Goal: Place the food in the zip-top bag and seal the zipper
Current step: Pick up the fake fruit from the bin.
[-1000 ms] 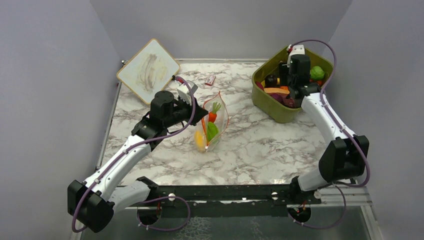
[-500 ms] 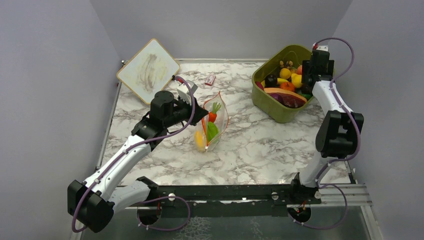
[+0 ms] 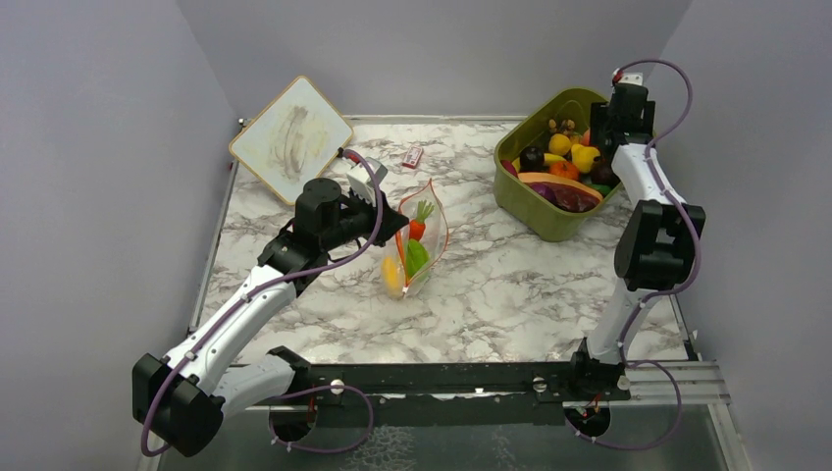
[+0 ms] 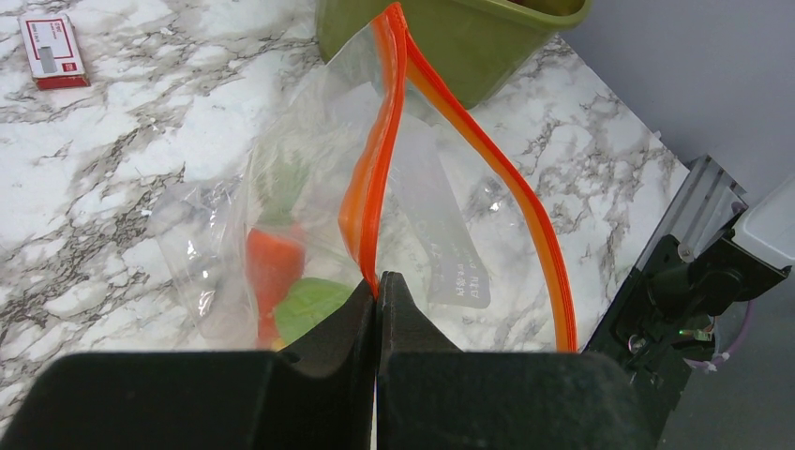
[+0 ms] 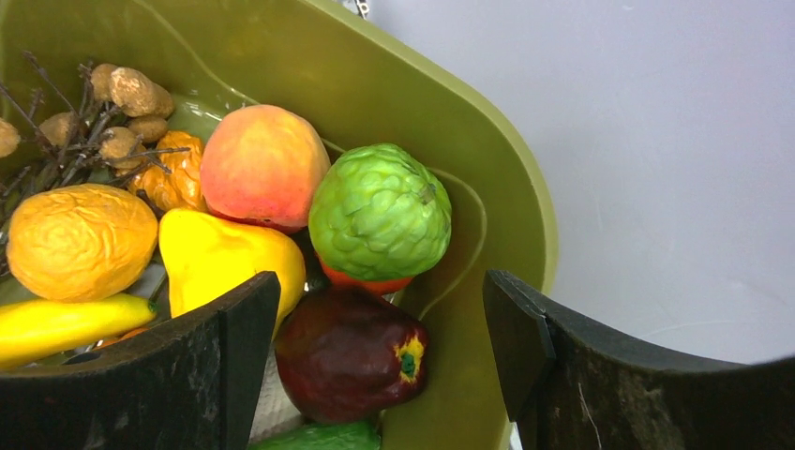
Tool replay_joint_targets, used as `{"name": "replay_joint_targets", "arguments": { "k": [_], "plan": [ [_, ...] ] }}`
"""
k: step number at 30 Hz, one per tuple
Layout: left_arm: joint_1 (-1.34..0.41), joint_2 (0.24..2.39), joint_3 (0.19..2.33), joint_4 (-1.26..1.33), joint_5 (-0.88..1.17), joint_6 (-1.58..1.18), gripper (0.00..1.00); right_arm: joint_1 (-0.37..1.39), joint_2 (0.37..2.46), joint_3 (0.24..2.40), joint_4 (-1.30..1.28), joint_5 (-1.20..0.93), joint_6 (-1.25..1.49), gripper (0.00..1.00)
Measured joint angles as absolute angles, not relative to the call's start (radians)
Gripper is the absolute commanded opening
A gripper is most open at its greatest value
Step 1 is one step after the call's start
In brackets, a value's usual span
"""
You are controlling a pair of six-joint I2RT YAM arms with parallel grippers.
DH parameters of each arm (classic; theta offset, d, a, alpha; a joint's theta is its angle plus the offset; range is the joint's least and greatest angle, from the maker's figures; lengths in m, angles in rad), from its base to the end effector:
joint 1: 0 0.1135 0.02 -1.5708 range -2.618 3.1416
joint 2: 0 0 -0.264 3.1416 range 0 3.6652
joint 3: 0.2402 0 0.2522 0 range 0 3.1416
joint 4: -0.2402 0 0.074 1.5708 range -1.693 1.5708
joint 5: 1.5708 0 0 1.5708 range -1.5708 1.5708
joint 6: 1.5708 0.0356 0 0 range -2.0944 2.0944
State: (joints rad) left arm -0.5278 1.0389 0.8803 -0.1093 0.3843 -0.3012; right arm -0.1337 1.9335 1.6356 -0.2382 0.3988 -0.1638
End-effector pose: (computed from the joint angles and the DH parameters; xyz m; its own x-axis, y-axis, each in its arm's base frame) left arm 0.2012 -0.1327 0.3333 -0.4496 -0.0563 -0.8915 0.6763 0.6305 -0.3809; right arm 0.4513 -0.0747 0.2912 -0.5734 -0.0745 -0.8159 0.3651 0.8683 -0.3359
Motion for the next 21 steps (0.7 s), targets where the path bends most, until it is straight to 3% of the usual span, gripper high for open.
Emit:
{"name": "replay_joint_targets", "arguments": {
  "k": [15, 18, 21],
  "plan": [
    [-0.528, 1.028, 0.88, -0.109, 0.384, -0.301, 0.0, -0.134, 2.075, 1.679, -0.196, 0.412, -0.21, 0.81],
    [-0.528, 1.025, 0.88, -0.109, 0.384, -0.302, 0.0, -0.134, 2.076, 1.674, -0.158, 0.424, -0.226, 0.89],
    [-0.528, 1.019, 0.88, -0.11, 0.384, -0.302, 0.0, -0.134, 2.079, 1.668, -0.117, 0.442, -0.247, 0.9]
  ]
}}
